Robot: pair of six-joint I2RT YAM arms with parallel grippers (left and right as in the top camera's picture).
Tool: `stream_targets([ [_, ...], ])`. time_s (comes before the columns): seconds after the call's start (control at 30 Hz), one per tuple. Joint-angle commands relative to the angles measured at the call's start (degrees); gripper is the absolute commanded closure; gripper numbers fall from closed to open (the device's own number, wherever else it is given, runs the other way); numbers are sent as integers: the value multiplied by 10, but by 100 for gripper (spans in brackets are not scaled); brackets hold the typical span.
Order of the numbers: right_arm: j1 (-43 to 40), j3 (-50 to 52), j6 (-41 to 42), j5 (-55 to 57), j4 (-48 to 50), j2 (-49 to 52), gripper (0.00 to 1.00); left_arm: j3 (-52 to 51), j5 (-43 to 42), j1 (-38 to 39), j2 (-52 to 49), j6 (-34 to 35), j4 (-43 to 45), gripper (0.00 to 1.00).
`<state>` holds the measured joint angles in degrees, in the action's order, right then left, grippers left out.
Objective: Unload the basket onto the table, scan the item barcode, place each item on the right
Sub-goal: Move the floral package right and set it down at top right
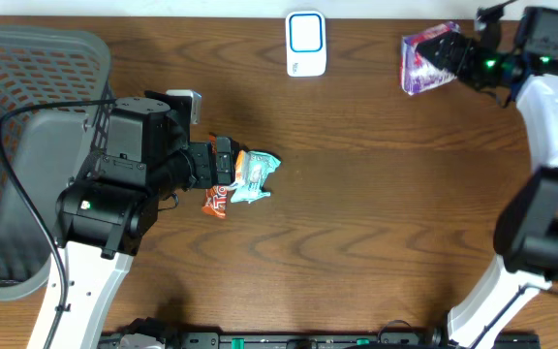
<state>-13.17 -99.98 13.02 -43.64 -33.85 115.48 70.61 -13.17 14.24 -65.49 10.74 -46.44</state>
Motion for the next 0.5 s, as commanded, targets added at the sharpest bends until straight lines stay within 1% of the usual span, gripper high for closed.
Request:
stream_targets([
  [0.0,2,-5,2,-9,-18,-78,1,10,6,-2,0,5,0,1],
  [0.13,6,-5,2,-15,-36,-123,1,10,6,-2,0,5,0,1],
  [0.33,31,-5,2,-96,-117,-146,1,10,6,-2,0,5,0,1],
  [0.47,76,7,0,-67,-176,-141,1,10,6,-2,0,5,0,1],
])
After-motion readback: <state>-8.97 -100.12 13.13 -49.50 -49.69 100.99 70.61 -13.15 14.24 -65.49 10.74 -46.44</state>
